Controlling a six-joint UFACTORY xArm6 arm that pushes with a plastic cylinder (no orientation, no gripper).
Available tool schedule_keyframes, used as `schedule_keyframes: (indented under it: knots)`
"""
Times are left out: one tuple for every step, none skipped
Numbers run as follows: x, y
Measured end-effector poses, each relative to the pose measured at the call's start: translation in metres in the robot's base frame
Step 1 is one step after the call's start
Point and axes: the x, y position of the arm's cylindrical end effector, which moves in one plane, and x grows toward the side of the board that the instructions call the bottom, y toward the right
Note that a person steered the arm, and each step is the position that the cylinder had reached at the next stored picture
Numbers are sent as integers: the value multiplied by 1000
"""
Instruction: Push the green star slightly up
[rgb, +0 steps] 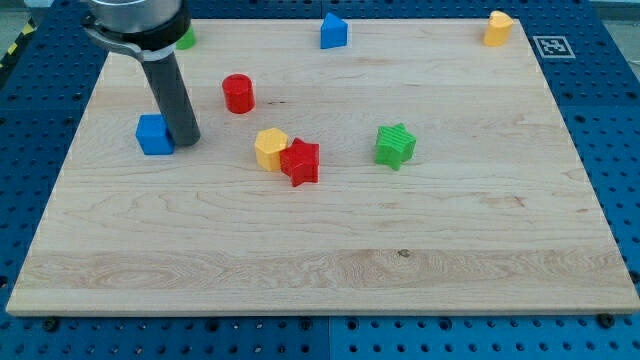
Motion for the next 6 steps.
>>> schedule_keyframes:
  knots:
    - [0, 0]
    - [-5, 1]
    - [-5, 32]
    - [-7, 67]
    - [-17, 108]
    - [-17, 148]
